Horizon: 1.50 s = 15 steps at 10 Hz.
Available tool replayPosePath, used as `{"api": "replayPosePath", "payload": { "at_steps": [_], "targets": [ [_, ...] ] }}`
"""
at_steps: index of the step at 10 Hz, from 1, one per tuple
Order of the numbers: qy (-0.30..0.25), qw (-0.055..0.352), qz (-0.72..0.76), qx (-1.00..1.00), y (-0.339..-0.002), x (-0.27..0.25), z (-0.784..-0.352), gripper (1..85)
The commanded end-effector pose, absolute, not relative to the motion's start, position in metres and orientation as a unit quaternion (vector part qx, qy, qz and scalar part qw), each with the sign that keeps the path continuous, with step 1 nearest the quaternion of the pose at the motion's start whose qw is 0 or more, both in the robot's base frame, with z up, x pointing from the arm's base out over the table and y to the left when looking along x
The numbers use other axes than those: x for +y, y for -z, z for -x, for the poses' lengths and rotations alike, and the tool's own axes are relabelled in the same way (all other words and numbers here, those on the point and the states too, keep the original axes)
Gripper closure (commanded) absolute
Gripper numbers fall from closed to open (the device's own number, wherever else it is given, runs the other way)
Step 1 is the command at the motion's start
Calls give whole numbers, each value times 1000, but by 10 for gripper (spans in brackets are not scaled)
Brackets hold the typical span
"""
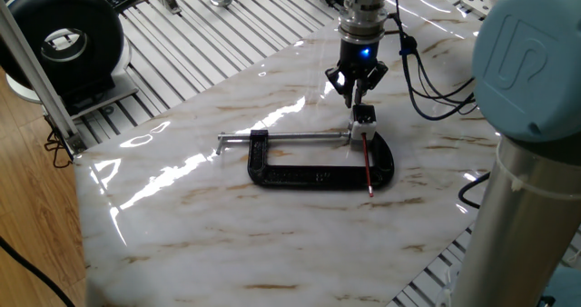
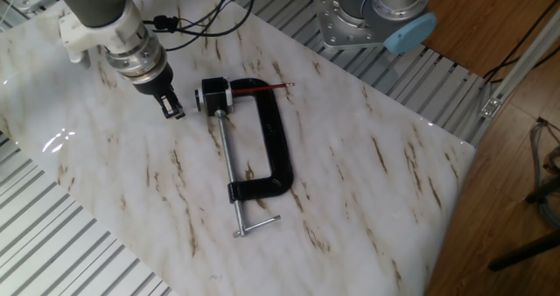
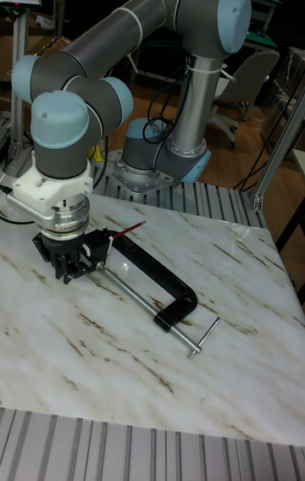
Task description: Sharpen the pencil with a pencil sharpener
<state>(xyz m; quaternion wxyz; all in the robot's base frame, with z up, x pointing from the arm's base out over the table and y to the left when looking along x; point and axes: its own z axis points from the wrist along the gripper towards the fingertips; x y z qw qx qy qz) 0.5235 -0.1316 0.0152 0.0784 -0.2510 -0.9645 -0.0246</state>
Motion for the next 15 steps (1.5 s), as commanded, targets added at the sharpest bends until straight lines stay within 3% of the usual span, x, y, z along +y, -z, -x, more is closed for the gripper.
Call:
{"api": "replayPosePath", "payload": {
  "at_steps": [1,6,9,15],
  "targets": [
    [39,49,267,-962,-14,-129,-541,587],
    [34,48,267,-962,-13,-131,-536,603],
    [29,36,264,-963,-10,-126,-532,553],
    [21,27,261,-965,-13,-130,-525,543]
  ]
}}
